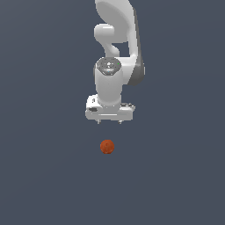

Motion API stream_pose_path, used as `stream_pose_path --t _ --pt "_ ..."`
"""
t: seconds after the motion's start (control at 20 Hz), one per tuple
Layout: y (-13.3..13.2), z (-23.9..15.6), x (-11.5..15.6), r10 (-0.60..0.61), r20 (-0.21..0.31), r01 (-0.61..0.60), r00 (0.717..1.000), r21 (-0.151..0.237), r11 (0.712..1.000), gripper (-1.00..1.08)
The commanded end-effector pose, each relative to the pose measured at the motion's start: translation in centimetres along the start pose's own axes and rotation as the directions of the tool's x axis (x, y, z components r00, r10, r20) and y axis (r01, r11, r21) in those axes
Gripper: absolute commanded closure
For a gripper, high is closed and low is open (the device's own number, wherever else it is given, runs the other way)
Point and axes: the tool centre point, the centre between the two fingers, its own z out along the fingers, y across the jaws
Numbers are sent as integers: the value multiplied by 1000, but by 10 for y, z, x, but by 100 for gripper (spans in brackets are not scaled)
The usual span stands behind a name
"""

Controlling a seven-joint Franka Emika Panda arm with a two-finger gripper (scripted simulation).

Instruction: Pick up the object and move it to a goal position.

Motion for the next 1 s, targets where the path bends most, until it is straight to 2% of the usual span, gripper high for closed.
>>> stream_pose_path --t 0.0,0.45,0.95 --pt "0 0 0 0 0 0 1000 0 1000 -92" --pt "-30 -10 5 -86 -19 86 996 7 996 -92" --pt "-28 -8 7 -42 -17 42 999 9 999 -92"
